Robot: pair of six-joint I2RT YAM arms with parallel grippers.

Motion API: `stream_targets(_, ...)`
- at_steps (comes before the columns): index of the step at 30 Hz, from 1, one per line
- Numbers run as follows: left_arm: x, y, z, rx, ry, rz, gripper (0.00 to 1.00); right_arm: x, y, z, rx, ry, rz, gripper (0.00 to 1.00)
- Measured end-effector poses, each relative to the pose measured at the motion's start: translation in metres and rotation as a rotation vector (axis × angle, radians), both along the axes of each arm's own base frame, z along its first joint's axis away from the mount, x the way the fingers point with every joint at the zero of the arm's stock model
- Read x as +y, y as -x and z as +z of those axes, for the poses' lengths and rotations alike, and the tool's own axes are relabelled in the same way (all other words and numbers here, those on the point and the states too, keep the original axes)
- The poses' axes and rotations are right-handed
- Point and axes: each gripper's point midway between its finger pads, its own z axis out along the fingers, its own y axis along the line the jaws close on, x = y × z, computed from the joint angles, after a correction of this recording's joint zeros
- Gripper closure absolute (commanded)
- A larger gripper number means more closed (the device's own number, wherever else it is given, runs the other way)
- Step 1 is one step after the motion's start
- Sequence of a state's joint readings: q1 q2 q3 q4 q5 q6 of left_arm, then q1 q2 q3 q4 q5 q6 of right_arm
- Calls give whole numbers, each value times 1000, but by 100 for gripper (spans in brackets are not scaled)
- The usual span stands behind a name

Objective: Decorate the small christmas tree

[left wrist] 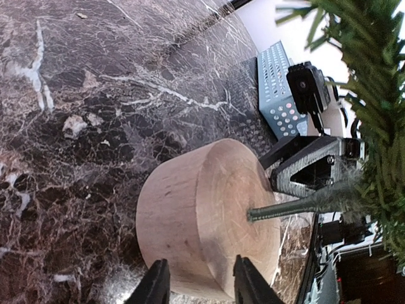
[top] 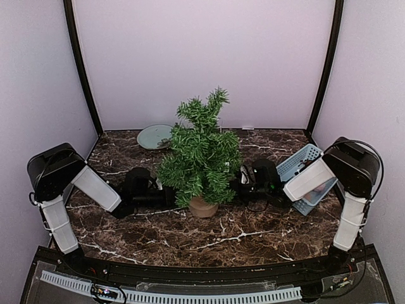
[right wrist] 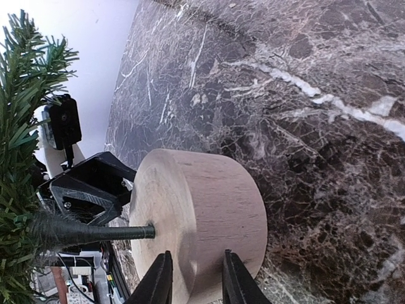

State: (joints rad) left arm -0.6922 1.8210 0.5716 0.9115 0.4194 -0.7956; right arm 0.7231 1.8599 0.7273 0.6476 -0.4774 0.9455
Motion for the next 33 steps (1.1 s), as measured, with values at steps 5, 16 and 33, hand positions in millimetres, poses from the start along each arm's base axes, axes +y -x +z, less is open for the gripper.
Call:
stream_targets(5,-1,1,-2,5,2,-7,74,4,-1,0,8,-17,-5,75)
stream_targets(16,7,-18,-1,-2,14,35,81,13,-12,-1,9,-29,-9,79)
stream_targets(33,22,-70,0,-24,23,121,74,28,-70,2,-35,-25,-15,78)
